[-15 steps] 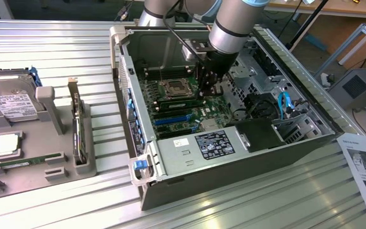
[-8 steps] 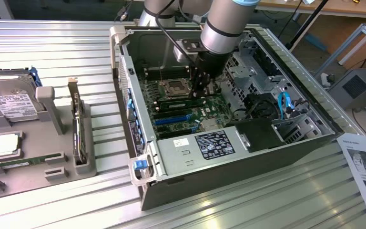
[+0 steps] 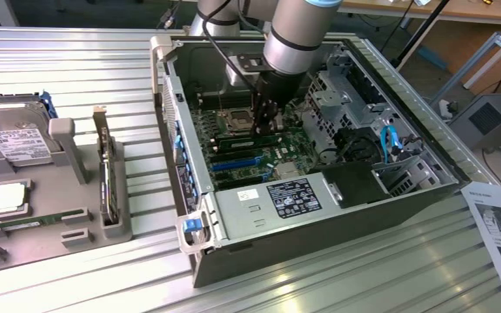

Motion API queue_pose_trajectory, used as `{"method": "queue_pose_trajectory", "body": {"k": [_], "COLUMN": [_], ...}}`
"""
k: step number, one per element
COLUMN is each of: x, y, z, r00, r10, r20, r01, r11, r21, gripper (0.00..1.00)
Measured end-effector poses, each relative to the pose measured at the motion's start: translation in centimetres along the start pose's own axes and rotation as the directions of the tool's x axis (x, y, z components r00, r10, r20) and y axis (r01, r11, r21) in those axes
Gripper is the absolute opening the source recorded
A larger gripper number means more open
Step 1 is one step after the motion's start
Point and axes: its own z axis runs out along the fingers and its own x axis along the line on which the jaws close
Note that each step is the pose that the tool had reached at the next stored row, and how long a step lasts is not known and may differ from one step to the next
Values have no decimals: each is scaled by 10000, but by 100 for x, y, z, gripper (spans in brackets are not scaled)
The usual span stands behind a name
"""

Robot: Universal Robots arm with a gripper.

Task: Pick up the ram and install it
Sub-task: 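Press down the ram until it locks into place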

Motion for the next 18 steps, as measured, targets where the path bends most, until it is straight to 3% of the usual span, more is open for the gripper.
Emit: {"method": "queue_pose_trajectory", "body": {"k": [14,18], "x": [6,9], "y": [327,491], "z": [5,8], "r00": [10000,10000], "r10": [-1,-2], "r20": [1,2], "r01": [1,2], "r11": [10000,9999], "r21": [96,150], "gripper": [11,11]}}
